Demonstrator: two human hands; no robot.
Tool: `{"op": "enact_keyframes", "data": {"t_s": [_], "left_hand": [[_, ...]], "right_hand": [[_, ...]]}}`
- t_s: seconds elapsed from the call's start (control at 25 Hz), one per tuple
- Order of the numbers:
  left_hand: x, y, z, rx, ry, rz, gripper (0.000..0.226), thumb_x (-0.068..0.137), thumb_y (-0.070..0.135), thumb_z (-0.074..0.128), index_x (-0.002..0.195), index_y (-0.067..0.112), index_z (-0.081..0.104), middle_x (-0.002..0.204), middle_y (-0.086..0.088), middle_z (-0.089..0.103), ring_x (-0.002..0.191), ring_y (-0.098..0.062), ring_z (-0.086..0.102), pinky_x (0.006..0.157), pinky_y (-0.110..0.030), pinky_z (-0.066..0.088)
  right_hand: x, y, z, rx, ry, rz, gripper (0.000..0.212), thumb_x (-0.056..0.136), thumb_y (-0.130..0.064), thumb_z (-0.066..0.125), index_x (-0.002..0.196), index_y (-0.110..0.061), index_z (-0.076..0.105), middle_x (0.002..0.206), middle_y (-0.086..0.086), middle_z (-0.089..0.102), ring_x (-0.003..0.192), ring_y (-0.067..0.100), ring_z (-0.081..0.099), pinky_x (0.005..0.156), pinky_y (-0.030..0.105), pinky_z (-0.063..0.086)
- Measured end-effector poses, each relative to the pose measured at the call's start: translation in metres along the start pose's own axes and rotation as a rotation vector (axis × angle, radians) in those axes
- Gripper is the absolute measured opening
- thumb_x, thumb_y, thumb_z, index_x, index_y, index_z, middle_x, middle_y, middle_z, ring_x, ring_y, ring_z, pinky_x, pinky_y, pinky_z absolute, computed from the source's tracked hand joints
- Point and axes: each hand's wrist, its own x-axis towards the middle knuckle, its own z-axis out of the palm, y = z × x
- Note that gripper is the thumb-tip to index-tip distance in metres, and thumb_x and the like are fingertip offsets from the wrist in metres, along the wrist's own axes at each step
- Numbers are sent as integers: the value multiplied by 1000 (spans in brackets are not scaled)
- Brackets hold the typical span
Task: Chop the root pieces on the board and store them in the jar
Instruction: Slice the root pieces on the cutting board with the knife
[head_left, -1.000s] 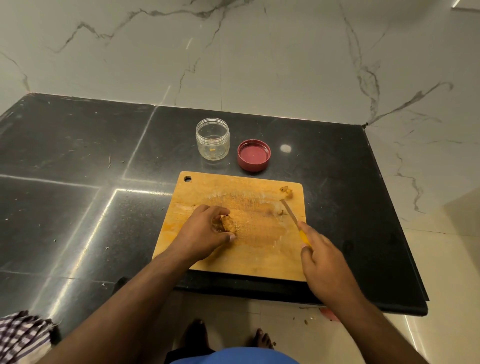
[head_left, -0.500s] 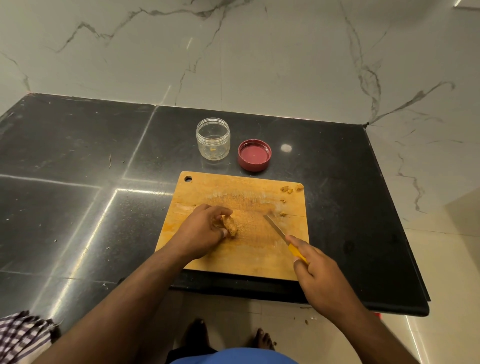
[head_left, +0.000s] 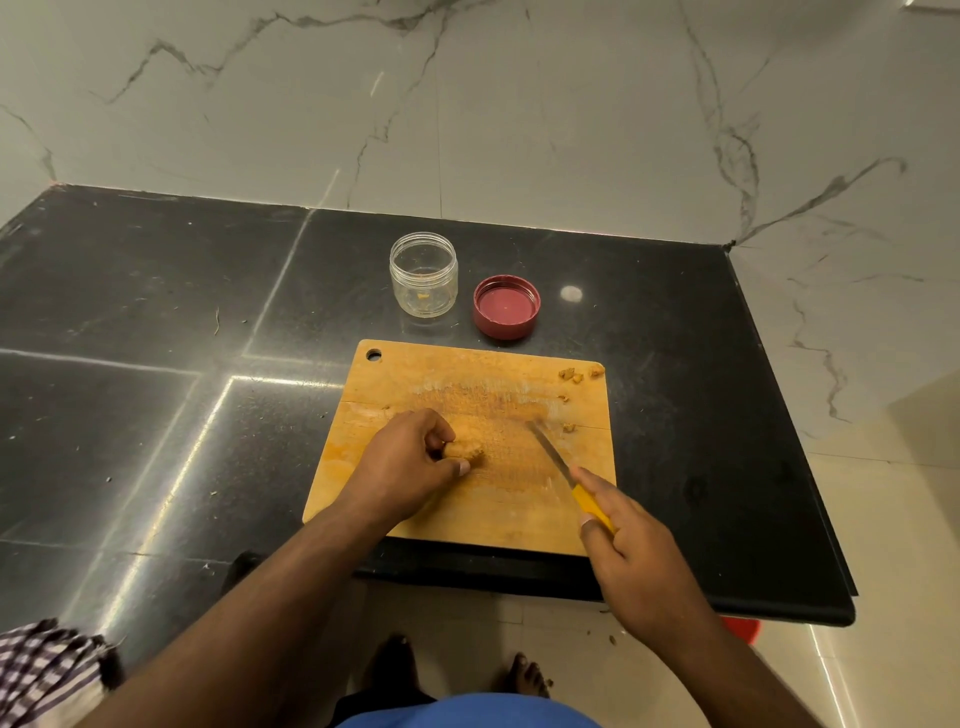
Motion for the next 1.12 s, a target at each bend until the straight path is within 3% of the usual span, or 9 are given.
{"op": "enact_keyframes", "data": {"t_s": [0.12, 0.36, 0.48, 0.56, 0.84, 1.12], "left_hand": [[-4, 0, -2, -41, -29, -15, 29, 83, 26, 81, 106, 28, 64, 98, 9, 61, 86, -8, 57, 66, -20, 44], [-10, -3, -1, -120, -36, 0, 35, 84, 11, 79, 106, 30, 60, 100, 9, 62, 87, -10, 59, 65, -14, 44], [-11, -4, -1, -109, -44, -1, 33, 84, 11, 79, 105, 30, 62, 98, 9, 62, 87, -9, 59, 67, -15, 45], [-11, -4, -1, -101, -44, -2, 30, 83, 13, 80, 101, 30, 64, 96, 8, 64, 87, -9, 60, 69, -19, 49], [-12, -4, -2, -155, -43, -7, 26, 83, 20, 81, 98, 33, 65, 97, 11, 66, 90, -7, 61, 72, -23, 50], [-13, -4, -3, -251, -16, -13, 28, 83, 20, 82, 103, 30, 65, 98, 9, 67, 93, -7, 62, 74, -19, 50]], "right_hand": [[-2, -4, 6, 22, -35, -3, 50, 102, -22, 45, 148, -39, 34, 142, -14, 45, 88, -10, 58, 72, 12, 48], [-4, -5, 11, 48, -49, -33, 51, 102, -22, 47, 147, -41, 35, 141, -12, 49, 96, -7, 51, 81, 12, 41], [-5, -9, 15, 33, -57, -54, 50, 102, -22, 46, 147, -41, 35, 140, -20, 44, 120, -10, 41, 94, 6, 31], [-7, -10, 18, 33, -70, -54, 49, 102, -23, 46, 147, -41, 36, 139, -22, 42, 125, -10, 38, 96, 5, 30], [-10, -12, 21, 44, -95, -45, 49, 103, -24, 45, 147, -43, 34, 141, -22, 42, 129, -3, 41, 109, 26, 40], [-12, -11, 23, 52, -109, -44, 50, 103, -23, 45, 146, -44, 33, 139, -26, 39, 131, -7, 35, 104, 11, 31]]}}
